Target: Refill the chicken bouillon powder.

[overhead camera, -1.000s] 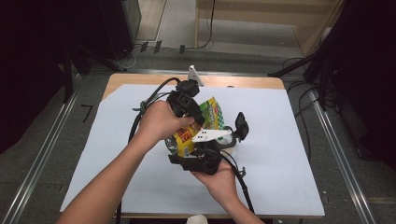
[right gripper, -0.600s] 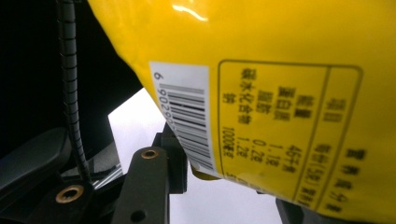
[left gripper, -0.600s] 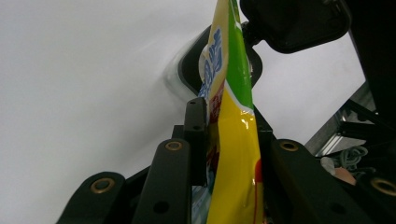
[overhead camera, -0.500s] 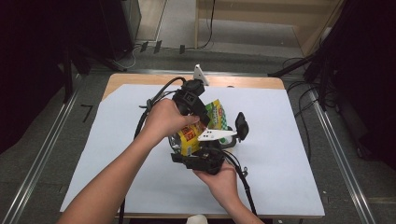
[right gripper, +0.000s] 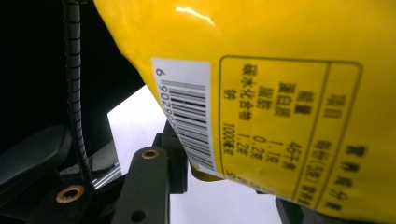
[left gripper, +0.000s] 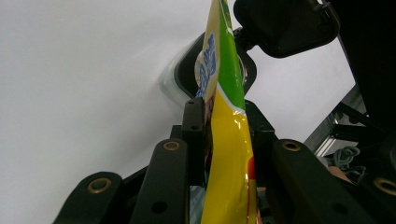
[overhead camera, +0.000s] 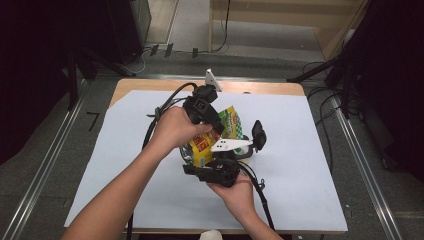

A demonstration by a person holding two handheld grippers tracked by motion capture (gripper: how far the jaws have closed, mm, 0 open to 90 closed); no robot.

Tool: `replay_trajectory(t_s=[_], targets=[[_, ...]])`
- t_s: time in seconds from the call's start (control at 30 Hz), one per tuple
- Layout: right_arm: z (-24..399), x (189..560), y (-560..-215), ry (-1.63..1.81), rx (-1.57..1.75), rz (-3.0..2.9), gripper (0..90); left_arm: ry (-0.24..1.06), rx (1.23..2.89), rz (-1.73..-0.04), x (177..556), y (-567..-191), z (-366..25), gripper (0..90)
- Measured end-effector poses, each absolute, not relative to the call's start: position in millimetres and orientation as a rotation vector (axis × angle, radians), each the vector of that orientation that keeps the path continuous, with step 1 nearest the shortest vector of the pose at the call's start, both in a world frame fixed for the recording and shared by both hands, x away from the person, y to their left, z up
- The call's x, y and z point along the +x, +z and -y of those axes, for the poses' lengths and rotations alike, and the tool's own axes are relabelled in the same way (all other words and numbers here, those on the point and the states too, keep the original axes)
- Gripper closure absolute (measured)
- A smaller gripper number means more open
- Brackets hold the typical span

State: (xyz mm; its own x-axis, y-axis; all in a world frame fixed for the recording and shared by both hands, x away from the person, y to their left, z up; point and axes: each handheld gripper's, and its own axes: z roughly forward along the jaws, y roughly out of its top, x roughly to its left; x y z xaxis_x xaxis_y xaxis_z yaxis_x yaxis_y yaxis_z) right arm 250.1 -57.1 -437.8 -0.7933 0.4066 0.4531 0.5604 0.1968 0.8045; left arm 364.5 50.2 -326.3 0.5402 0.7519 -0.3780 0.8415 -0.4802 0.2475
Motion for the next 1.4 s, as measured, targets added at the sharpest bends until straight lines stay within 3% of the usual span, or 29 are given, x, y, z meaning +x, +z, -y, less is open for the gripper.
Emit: replay_trajectory(t_s=[1.4], targets=[[53.6, 250.8, -436.3, -1.647, -0.915, 2.331, 66.1, -0.279, 2.360, -1.293, 360.4, -325.3, -56.8, 75.2]])
